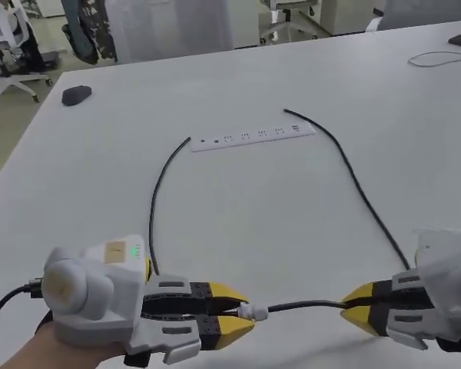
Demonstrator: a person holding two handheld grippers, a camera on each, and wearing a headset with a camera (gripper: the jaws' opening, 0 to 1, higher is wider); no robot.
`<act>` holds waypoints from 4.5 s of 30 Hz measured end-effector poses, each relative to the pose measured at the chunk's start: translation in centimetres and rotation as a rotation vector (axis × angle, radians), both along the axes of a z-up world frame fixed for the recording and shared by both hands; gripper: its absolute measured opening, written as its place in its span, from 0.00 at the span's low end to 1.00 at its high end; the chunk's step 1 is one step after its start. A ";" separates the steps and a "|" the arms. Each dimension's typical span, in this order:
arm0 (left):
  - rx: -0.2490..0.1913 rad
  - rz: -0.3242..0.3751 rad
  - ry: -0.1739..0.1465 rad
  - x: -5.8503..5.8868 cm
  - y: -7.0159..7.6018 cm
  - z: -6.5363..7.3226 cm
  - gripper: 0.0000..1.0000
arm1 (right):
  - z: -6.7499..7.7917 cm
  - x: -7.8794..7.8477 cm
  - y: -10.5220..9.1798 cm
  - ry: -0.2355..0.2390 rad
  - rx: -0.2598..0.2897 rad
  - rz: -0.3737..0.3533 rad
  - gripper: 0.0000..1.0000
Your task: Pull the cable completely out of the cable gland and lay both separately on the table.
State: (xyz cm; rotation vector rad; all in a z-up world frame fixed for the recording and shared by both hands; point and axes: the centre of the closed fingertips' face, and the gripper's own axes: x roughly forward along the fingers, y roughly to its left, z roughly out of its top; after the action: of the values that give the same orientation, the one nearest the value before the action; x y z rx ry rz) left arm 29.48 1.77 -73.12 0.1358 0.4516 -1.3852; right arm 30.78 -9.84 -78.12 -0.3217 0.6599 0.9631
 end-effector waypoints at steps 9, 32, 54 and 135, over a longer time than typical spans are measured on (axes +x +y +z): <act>0.004 0.006 0.004 0.0 0.0 0.0 0.15 | -1.3 1.5 -5.6 0.028 -0.034 -0.213 0.00; -0.002 0.037 -0.013 0.6 0.0 0.3 0.15 | 4.0 0.0 1.2 0.024 0.158 -0.039 0.18; 0.028 -0.022 -0.059 -0.2 -0.7 0.6 0.15 | 4.0 -1.8 10.5 -0.062 -0.041 0.396 0.00; 0.104 -0.056 -0.143 0.1 0.2 0.3 0.15 | 4.8 -2.3 11.1 -0.010 -0.059 0.424 0.10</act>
State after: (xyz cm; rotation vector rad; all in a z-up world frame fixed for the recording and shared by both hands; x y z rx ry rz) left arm 29.55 2.00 -72.84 0.3321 0.4029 -1.3969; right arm 28.48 1.23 -73.35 -0.5319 0.6234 1.3454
